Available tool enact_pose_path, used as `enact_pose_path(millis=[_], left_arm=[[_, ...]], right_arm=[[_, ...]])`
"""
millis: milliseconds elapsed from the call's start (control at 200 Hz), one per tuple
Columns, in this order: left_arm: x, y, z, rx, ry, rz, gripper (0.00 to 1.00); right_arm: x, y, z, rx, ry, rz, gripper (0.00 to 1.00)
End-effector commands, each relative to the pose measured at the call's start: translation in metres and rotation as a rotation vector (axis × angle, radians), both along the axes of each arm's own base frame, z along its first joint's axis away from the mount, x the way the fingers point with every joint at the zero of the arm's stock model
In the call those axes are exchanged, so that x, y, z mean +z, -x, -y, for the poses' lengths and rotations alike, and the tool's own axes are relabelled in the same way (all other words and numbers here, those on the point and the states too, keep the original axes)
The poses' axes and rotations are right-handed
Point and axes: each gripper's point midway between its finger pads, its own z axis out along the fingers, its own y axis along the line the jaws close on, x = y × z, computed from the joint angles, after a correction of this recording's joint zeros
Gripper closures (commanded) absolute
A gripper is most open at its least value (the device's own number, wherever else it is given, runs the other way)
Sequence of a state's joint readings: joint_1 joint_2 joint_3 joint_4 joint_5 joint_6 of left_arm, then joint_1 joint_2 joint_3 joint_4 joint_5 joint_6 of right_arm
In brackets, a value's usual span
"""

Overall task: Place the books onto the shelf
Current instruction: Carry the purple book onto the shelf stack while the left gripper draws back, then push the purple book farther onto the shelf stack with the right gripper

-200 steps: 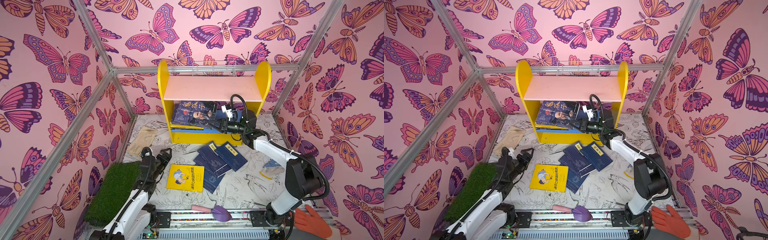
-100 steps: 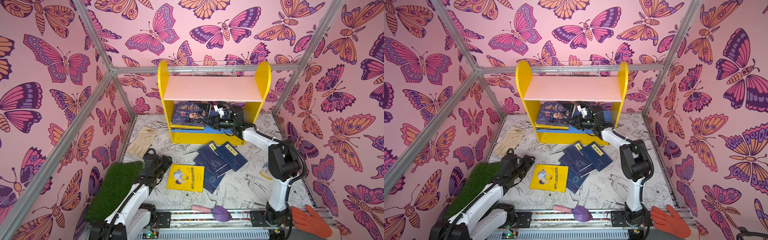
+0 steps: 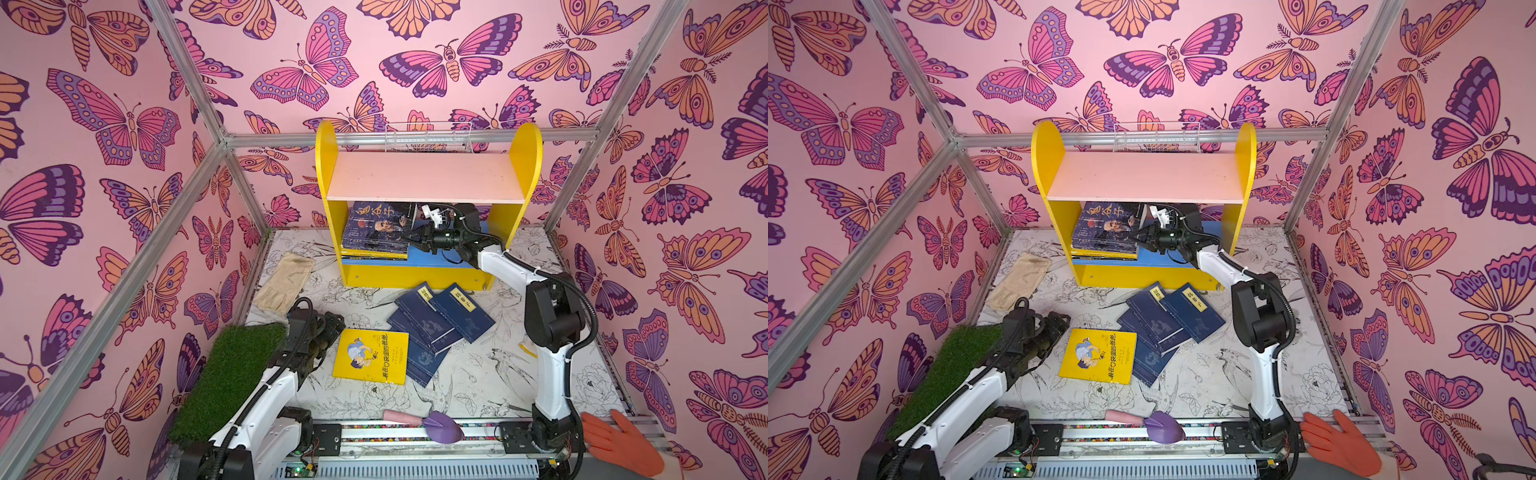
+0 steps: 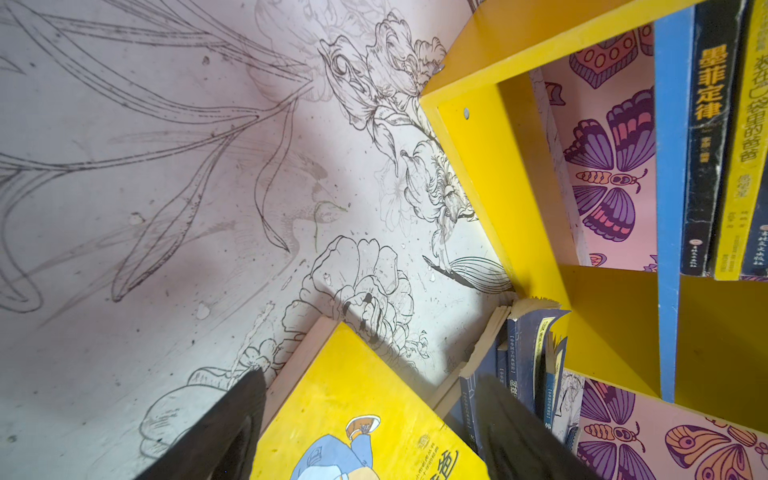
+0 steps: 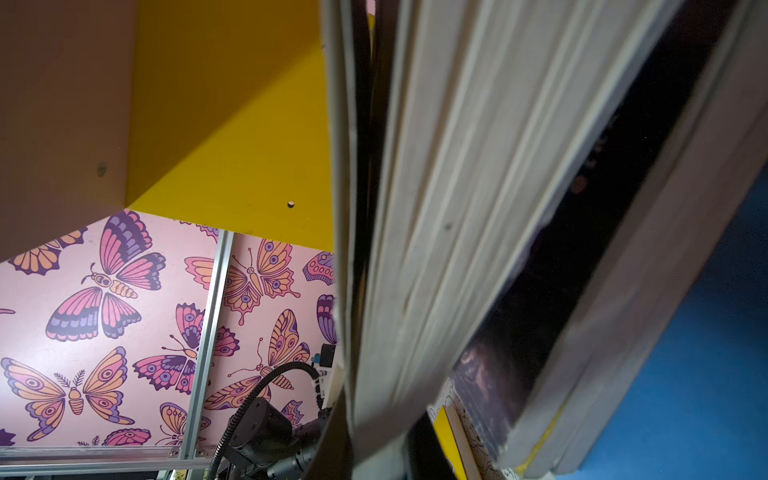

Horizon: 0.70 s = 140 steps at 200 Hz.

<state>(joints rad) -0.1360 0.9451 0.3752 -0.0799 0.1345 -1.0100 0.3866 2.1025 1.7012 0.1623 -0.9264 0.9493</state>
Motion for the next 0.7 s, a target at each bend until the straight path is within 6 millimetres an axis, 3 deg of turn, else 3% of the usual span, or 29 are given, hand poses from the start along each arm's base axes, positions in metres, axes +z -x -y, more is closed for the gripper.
enact_pose_path(millis=[0, 291, 696], left_arm=[[-0.003, 0.001, -0.002, -0.006, -0.016, -0.016, 0.19], [-0.004, 0.001, -0.002, -0.008, -0.018, -0.022, 0.19], [-0.006, 0.001, -0.001, -0.011, -0.016, -0.029, 0.19]], right_arm=[[0.028, 0.0, -0.001, 0.056, -0.038, 0.082, 1.0], [0.02, 0.002, -0.003, 0.072, -0.026, 0.061, 1.0], [0.022, 0.0, -0.02, 0.095, -0.011, 0.062, 0.95]])
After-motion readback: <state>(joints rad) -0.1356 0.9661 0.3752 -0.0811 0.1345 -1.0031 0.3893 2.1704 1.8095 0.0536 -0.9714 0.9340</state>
